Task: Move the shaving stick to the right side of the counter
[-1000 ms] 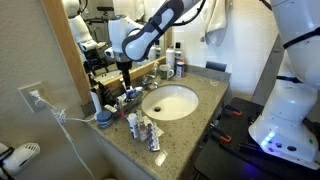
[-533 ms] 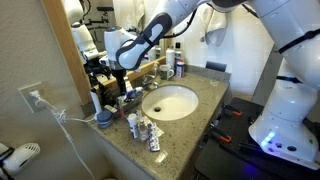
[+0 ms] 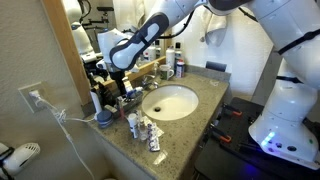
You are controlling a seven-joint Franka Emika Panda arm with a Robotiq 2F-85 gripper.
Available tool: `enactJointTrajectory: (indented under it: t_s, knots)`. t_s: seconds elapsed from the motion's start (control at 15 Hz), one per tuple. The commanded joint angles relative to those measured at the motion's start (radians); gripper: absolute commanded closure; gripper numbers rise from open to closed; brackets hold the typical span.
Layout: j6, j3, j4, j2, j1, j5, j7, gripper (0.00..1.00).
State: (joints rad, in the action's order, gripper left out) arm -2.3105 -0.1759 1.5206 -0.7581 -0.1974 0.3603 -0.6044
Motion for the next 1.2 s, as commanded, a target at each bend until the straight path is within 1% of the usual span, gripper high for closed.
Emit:
enactJointTrajectory:
  t_s: [0.0, 0.6, 1.13]
  knots:
    - [0.084, -0.002, -0.024, 0.002, -0.007, -0.024, 0.004, 0.0]
    - [0.064, -0.012, -0.017, -0.039, 0.023, -0.11, 0.014, 0.0]
    - [0.047, -0.011, -0.026, -0.066, 0.031, -0.138, 0.021, 0.0]
